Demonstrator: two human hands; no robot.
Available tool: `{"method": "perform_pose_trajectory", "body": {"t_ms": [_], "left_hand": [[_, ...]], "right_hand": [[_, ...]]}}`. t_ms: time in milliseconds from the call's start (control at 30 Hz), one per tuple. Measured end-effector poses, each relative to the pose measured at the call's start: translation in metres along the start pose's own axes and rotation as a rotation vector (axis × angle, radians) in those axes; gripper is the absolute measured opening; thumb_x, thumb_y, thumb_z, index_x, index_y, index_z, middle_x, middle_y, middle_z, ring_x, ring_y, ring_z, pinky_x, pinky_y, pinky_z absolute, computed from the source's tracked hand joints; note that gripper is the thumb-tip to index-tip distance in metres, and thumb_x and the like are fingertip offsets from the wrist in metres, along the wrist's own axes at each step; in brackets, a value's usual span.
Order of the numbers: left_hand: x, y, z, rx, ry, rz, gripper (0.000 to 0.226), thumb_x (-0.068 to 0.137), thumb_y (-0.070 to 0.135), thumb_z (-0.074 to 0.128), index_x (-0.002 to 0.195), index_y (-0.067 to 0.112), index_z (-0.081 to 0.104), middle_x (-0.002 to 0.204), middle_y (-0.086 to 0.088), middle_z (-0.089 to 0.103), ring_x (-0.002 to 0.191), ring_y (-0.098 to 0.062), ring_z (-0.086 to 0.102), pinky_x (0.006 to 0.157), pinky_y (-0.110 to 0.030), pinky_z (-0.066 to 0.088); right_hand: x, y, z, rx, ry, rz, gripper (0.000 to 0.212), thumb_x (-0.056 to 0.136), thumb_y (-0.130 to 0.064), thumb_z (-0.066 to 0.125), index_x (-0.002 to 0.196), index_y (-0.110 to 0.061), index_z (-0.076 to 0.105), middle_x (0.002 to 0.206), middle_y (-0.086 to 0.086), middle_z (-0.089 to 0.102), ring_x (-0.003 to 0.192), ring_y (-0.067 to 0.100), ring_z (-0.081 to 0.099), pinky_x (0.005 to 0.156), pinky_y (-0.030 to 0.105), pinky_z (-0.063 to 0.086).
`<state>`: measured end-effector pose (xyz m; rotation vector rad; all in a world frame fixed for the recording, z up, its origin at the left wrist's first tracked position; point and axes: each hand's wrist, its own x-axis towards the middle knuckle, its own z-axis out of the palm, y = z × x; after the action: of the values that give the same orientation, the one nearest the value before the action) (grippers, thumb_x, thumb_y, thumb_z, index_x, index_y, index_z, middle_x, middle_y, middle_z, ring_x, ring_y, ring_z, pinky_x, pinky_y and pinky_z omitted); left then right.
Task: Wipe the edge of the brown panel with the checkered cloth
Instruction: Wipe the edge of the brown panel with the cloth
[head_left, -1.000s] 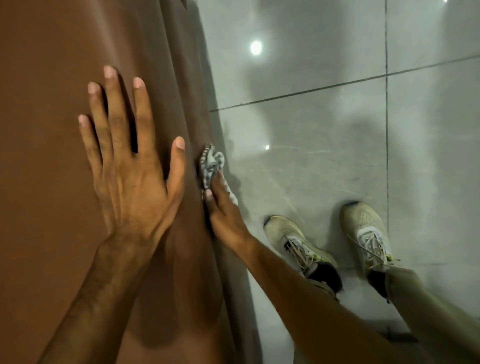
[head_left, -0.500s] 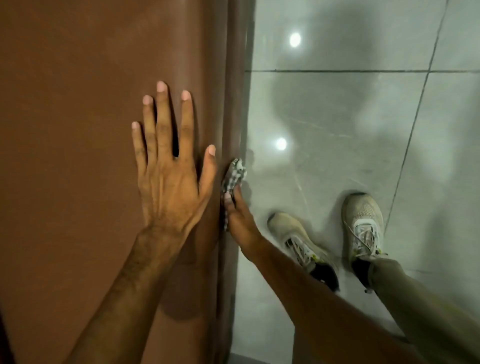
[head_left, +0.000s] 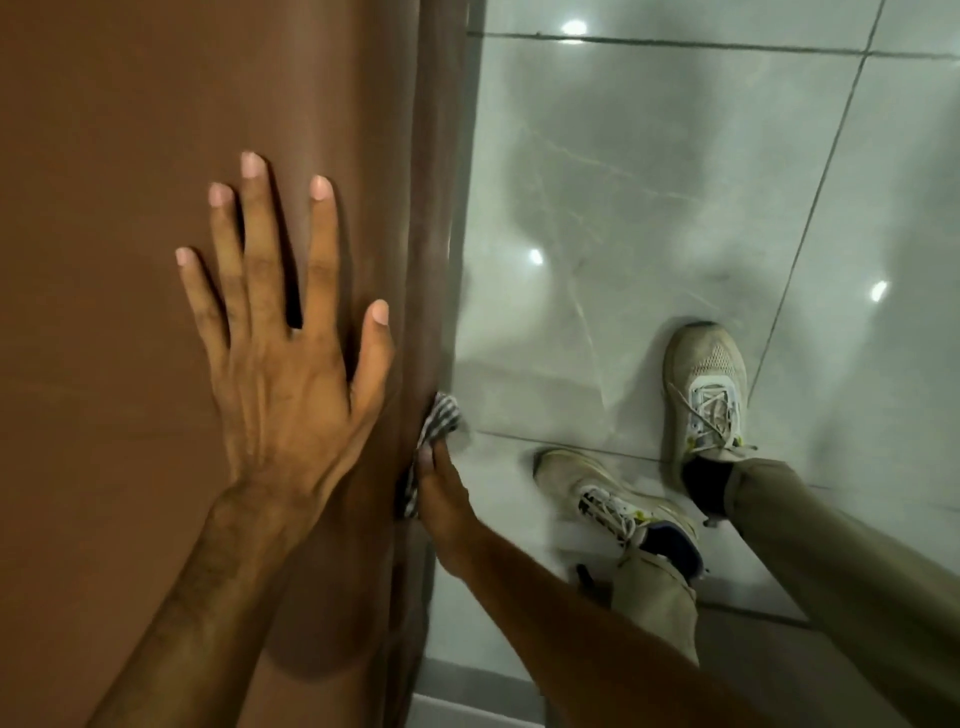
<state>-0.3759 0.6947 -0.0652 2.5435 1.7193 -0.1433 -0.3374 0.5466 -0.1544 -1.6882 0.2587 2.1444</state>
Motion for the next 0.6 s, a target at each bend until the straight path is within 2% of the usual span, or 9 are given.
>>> {"method": "perform_pose_trajectory", "body": {"t_ms": [100, 233, 367, 433, 467, 500, 533, 600], "left_hand": [[-0.02, -0.003, -0.001, 0.005, -0.027, -0.038, 0.069, 0.117, 0.042, 0.036, 0.176, 0.013, 0.017, 0.181, -0.027, 0.012, 0.17, -0.046, 0.009, 0.137, -0.069, 0.01], [-0.031, -0.003, 0.003, 0.054, -0.017, -0.027, 0.07, 0.116, 0.045, 0.036, 0.176, 0.014, 0.017, 0.181, -0.028, 0.015, 0.169, -0.047, 0.013, 0.136, -0.07, 0.012], [-0.031, -0.004, 0.009, 0.07, 0.007, -0.06, 0.071, 0.114, 0.048, 0.035, 0.176, 0.017, 0.018, 0.181, -0.025, 0.018, 0.169, -0.045, 0.016, 0.136, -0.07, 0.014], [-0.028, 0.001, 0.007, 0.051, -0.01, -0.055, 0.071, 0.114, 0.051, 0.034, 0.176, 0.018, 0.021, 0.181, -0.023, 0.02, 0.169, -0.043, 0.018, 0.136, -0.068, 0.014], [-0.029, 0.003, 0.002, 0.037, -0.008, -0.086, 0.07, 0.114, 0.051, 0.035, 0.175, 0.018, 0.024, 0.181, -0.022, 0.022, 0.169, -0.041, 0.019, 0.137, -0.065, 0.014], [-0.032, 0.006, -0.003, 0.014, 0.011, -0.141, 0.07, 0.114, 0.051, 0.038, 0.174, 0.018, 0.028, 0.181, -0.021, 0.023, 0.169, -0.04, 0.02, 0.137, -0.062, 0.012], [-0.037, 0.007, -0.009, -0.007, 0.03, -0.197, 0.069, 0.113, 0.05, 0.041, 0.173, 0.018, 0.032, 0.181, -0.02, 0.025, 0.169, -0.039, 0.021, 0.137, -0.06, 0.011], [-0.051, 0.009, -0.018, -0.034, 0.051, -0.301, 0.068, 0.111, 0.048, 0.044, 0.172, 0.019, 0.035, 0.181, -0.017, 0.027, 0.17, -0.036, 0.021, 0.137, -0.058, 0.011]], "right_hand": [[-0.023, 0.02, 0.011, 0.061, -0.058, -0.047, 0.054, 0.115, -0.039, 0.039, 0.168, -0.038, 0.03, 0.174, -0.002, 0.043, 0.159, 0.02, 0.043, 0.134, 0.044, 0.035], [-0.002, 0.001, 0.013, 0.12, 0.04, -0.189, 0.056, 0.109, -0.05, 0.05, 0.164, -0.042, 0.041, 0.166, -0.005, 0.054, 0.151, 0.017, 0.053, 0.129, 0.043, 0.044], [0.014, 0.015, 0.015, -0.023, 0.102, -0.073, 0.057, 0.11, -0.055, 0.043, 0.165, -0.042, 0.037, 0.159, 0.01, 0.059, 0.143, 0.034, 0.06, 0.121, 0.053, 0.051], [0.011, 0.038, 0.016, -0.031, 0.126, -0.02, 0.053, 0.113, -0.04, 0.046, 0.165, -0.034, 0.039, 0.15, 0.016, 0.063, 0.128, 0.035, 0.067, 0.108, 0.053, 0.06], [0.006, 0.047, 0.017, -0.035, 0.116, -0.011, 0.049, 0.113, -0.031, 0.049, 0.161, -0.028, 0.045, 0.144, 0.019, 0.066, 0.116, 0.032, 0.069, 0.093, 0.048, 0.065], [0.002, 0.051, 0.016, -0.068, 0.115, -0.001, 0.044, 0.111, -0.025, 0.052, 0.155, -0.023, 0.052, 0.141, 0.023, 0.067, 0.107, 0.031, 0.069, 0.076, 0.039, 0.064], [-0.003, 0.053, 0.015, -0.143, 0.138, 0.008, 0.041, 0.109, -0.024, 0.055, 0.15, -0.02, 0.057, 0.139, 0.024, 0.069, 0.104, 0.033, 0.07, 0.067, 0.033, 0.062], [-0.012, 0.049, 0.0, -0.32, 0.152, 0.025, 0.039, 0.105, -0.026, 0.06, 0.143, -0.016, 0.061, 0.123, 0.021, 0.073, 0.097, 0.035, 0.073, 0.065, 0.036, 0.062]]}}
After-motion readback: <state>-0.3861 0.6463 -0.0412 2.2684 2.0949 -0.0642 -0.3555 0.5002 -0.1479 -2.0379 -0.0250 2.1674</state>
